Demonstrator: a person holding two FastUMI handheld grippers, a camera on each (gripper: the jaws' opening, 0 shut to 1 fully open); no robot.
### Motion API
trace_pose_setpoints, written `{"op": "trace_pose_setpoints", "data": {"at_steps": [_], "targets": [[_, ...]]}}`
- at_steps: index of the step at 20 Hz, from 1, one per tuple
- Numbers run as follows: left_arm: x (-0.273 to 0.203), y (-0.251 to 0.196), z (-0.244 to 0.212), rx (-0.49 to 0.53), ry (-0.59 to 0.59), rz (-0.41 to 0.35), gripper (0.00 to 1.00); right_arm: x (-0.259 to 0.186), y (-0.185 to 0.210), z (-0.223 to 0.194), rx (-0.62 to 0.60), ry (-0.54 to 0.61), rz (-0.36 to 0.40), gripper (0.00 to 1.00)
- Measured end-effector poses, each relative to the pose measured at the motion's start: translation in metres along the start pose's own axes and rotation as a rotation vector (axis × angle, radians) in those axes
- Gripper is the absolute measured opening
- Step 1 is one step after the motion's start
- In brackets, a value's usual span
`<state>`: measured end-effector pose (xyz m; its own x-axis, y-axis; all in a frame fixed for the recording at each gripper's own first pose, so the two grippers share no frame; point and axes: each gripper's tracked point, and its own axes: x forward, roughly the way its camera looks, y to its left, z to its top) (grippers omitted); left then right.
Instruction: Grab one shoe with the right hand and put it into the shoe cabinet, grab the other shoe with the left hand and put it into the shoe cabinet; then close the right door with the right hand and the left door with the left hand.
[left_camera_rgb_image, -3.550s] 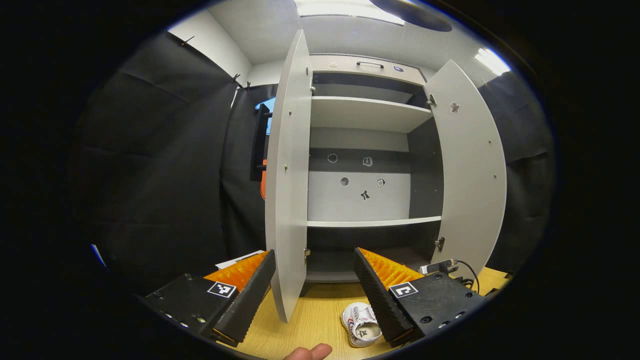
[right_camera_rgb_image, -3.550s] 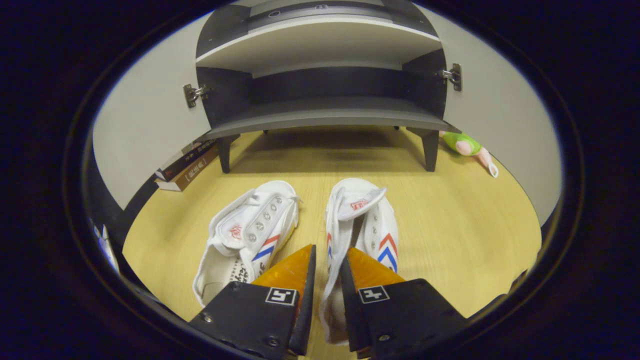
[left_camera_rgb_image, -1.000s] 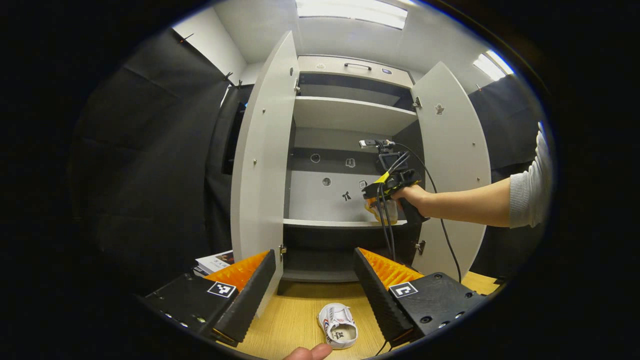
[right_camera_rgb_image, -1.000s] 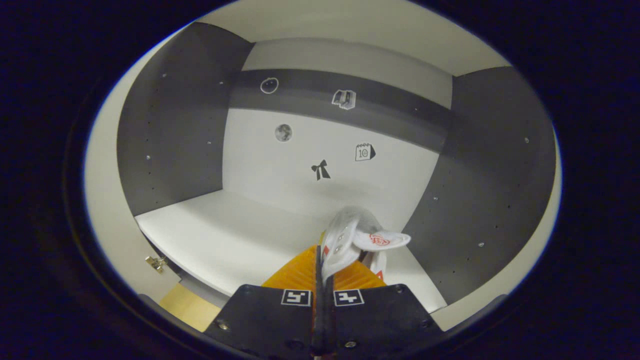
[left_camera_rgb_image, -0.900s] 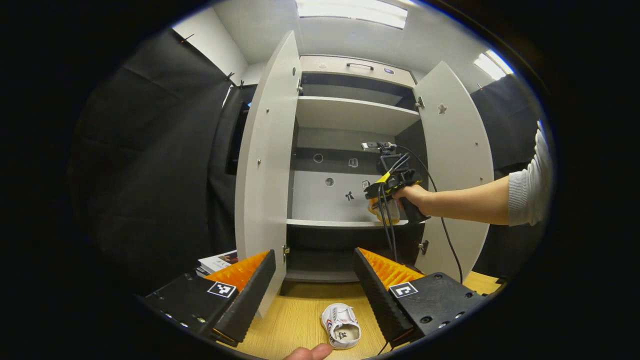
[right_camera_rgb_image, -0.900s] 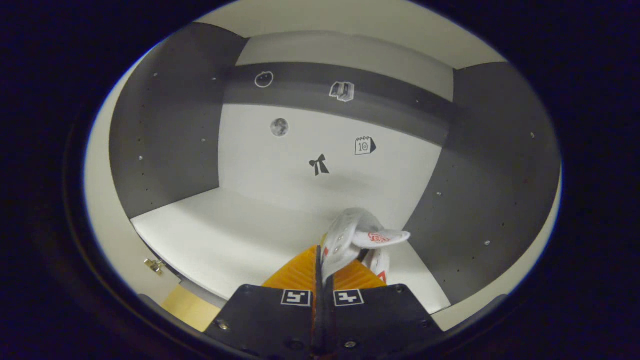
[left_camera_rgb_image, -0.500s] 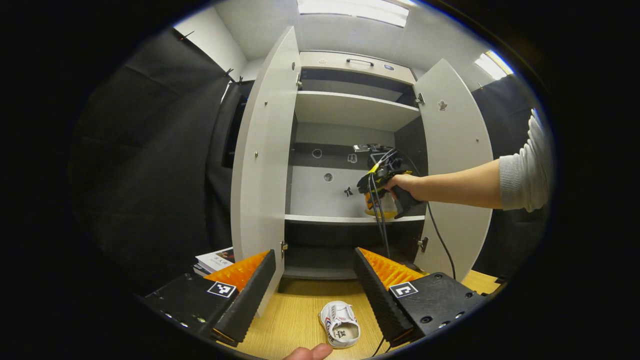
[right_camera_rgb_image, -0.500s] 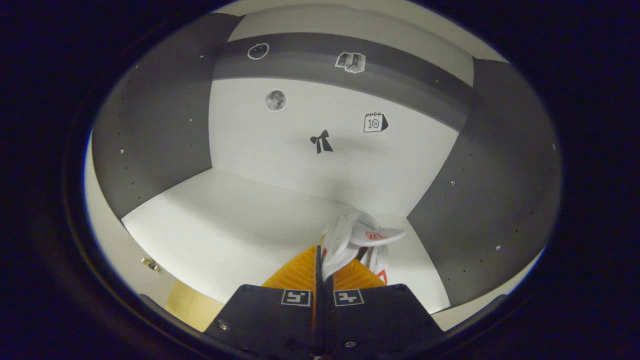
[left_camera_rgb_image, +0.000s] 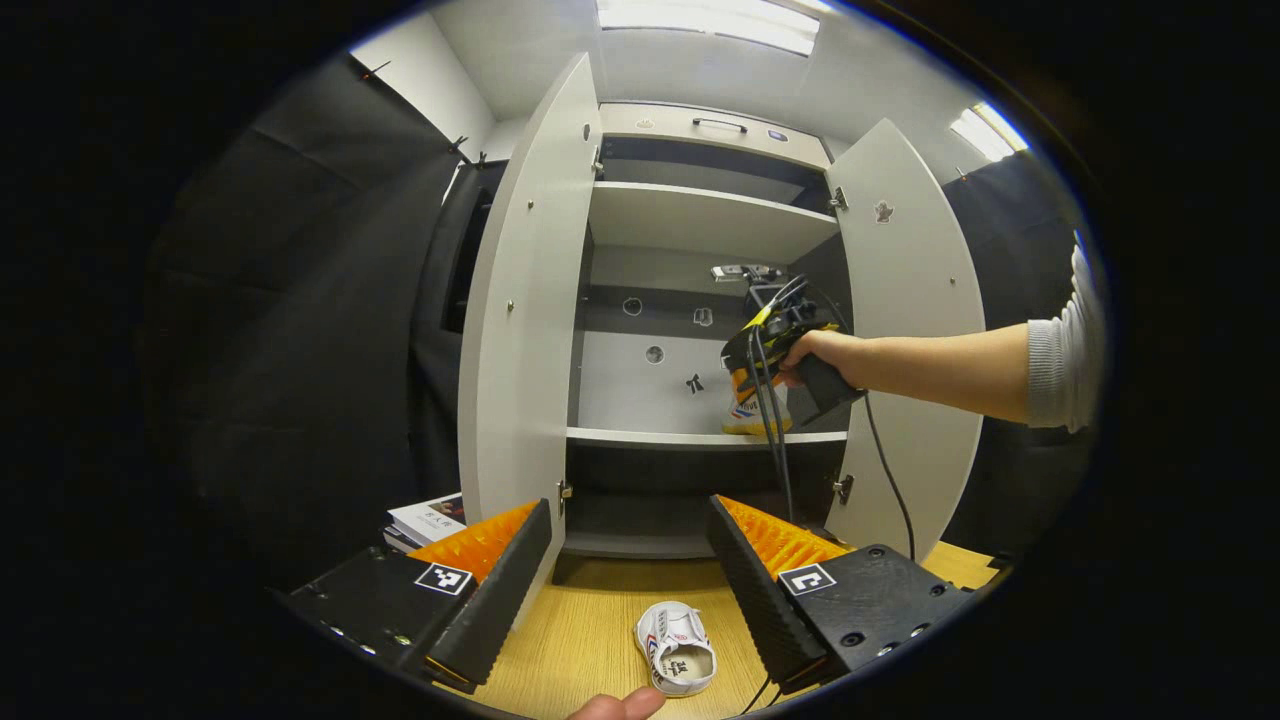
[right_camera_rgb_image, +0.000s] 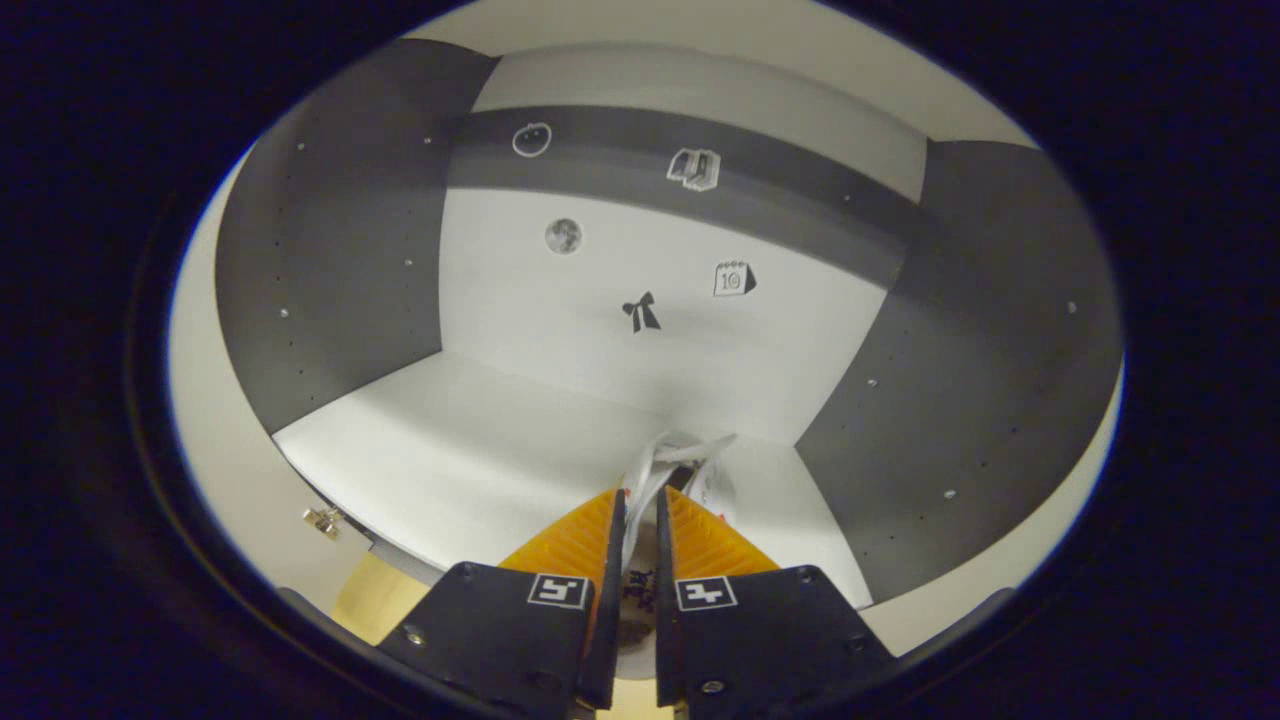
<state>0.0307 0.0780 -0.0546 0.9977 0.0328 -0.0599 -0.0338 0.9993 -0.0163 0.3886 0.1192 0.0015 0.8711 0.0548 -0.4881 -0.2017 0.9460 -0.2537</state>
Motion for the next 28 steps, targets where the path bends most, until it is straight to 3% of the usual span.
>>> {"op": "trace_pose_setpoints", "data": {"at_steps": [4,8,9,12,13,14,16,20,24,28], "targets": [[0.000,-0.006,-0.001,0.006,-0.005,-0.009,0.95,-0.071,-0.004,0.013,0.027,-0.172,0.022,0.18],[-0.001,-0.011,-0.004,0.013,-0.002,-0.012,0.95,-0.143,-0.001,-0.013,0.087,-0.311,0.063,0.18],[-0.001,-0.011,-0.006,0.018,-0.001,-0.011,0.95,-0.159,0.000,-0.025,0.093,-0.340,0.066,0.25],[-0.002,-0.015,-0.012,0.032,0.012,-0.009,0.95,-0.203,0.003,-0.066,0.129,-0.408,0.061,0.31],[-0.003,-0.017,-0.014,0.031,0.014,-0.012,0.95,-0.216,0.003,-0.080,0.153,-0.426,0.054,0.48],[-0.002,-0.019,-0.016,0.028,0.011,-0.014,0.95,-0.227,0.002,-0.093,0.175,-0.438,0.048,0.57],[-0.004,-0.021,-0.021,0.023,0.016,-0.020,0.95,-0.248,0.000,-0.115,0.196,-0.460,0.037,0.61],[-0.004,-0.021,-0.035,0.036,0.028,-0.019,0.95,-0.285,-0.004,-0.143,0.230,-0.540,0.025,0.88],[-0.006,-0.026,-0.076,0.069,0.134,-0.049,0.95,-0.301,-0.016,-0.175,0.236,-0.536,-0.013,0.97],[-0.012,-0.030,-0.128,0.117,0.256,-0.084,0.95,-0.307,-0.022,-0.204,0.263,-0.492,-0.012,0.98]]}}
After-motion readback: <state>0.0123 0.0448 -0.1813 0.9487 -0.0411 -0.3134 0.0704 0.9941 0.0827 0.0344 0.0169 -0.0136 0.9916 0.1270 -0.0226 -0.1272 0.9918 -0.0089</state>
